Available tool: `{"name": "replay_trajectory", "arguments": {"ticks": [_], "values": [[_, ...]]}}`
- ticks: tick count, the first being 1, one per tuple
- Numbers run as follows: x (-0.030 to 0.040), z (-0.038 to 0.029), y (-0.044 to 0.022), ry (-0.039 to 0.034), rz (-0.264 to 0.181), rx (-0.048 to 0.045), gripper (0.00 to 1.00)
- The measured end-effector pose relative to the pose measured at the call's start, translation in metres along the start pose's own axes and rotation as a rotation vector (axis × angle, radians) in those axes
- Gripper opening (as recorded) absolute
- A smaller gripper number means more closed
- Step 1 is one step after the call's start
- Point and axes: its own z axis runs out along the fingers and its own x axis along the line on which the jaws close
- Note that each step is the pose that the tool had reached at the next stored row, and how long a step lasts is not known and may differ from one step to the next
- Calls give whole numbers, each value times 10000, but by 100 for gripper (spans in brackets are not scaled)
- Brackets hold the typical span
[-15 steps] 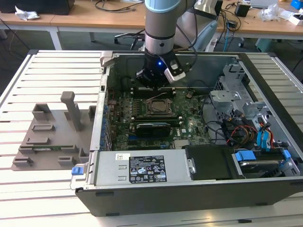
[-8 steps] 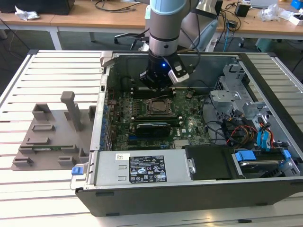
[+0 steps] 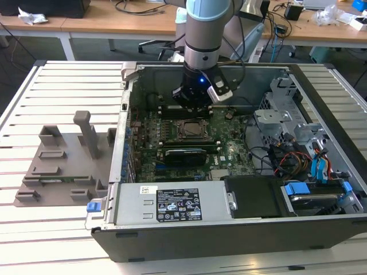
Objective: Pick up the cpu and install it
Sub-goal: 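Install the first cpu locking lever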
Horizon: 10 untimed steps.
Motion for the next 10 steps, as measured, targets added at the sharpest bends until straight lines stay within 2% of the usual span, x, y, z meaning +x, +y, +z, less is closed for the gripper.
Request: {"name": "replay_trajectory", "arguments": {"ticks": [10], "values": [[-37, 23, -4, 1, 0, 40, 11]]}}
